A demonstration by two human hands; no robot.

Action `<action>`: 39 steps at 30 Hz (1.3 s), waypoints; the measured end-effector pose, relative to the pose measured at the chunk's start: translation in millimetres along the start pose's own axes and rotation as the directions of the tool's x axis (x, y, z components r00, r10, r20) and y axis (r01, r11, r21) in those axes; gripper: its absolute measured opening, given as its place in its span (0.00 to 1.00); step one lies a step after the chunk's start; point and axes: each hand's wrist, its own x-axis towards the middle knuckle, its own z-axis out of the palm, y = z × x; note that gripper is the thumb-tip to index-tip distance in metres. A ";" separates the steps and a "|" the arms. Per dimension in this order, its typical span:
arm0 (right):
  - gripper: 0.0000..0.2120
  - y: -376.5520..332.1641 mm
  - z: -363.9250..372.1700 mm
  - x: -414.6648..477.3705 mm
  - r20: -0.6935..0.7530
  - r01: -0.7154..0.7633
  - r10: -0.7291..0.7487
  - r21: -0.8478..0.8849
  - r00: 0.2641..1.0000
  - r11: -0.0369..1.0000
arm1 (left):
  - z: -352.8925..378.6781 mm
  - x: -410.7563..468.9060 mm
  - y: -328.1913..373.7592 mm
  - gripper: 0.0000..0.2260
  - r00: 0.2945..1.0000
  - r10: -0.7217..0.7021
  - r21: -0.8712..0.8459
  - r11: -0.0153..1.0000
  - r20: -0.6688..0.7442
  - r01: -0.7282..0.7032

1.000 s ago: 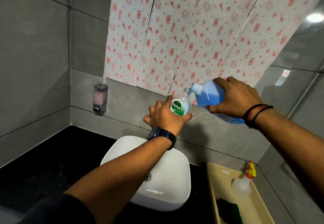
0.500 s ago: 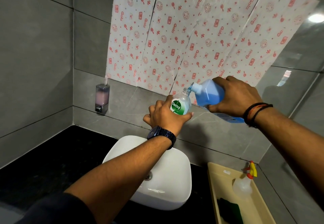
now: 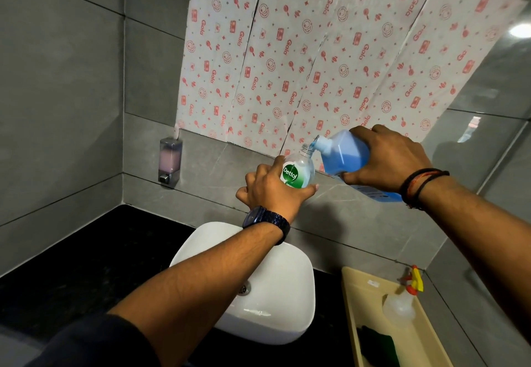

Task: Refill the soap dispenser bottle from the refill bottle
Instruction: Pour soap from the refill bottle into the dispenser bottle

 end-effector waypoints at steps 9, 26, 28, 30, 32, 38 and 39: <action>0.36 3.5 1.2 1.1 0.006 0.000 0.000 0.000 1.000 1.000 | 3.5 0.7 0.2 0.37 1.000 -0.002 -0.003 1.000 0.013 0.002; 0.36 8.4 3.6 3.4 0.004 0.001 -0.001 -0.011 1.000 1.000 | 9.2 3.2 0.7 0.37 1.000 -0.002 -0.005 1.000 0.014 0.002; 0.36 8.8 4.0 3.7 0.003 0.003 -0.003 -0.014 1.000 1.000 | 9.3 3.2 0.4 0.37 1.000 0.000 -0.007 1.000 0.011 0.000; 0.36 9.1 4.3 3.9 0.006 0.003 -0.003 -0.018 1.000 1.000 | 9.5 3.2 0.2 0.37 1.000 0.001 -0.005 1.000 0.012 -0.001; 0.36 9.1 4.1 4.1 0.009 0.003 -0.003 -0.015 1.000 1.000 | 9.6 2.8 0.0 0.37 1.000 0.002 -0.002 1.000 0.013 -0.002; 0.36 9.2 2.3 4.5 0.006 0.011 -0.011 -0.027 1.000 1.000 | 9.1 1.8 1.1 0.38 1.000 -0.003 -0.006 1.000 0.007 0.003; 0.36 9.0 2.3 4.7 0.007 0.011 -0.011 -0.025 1.000 1.000 | 8.9 2.1 1.2 0.38 1.000 -0.003 -0.007 1.000 0.008 0.003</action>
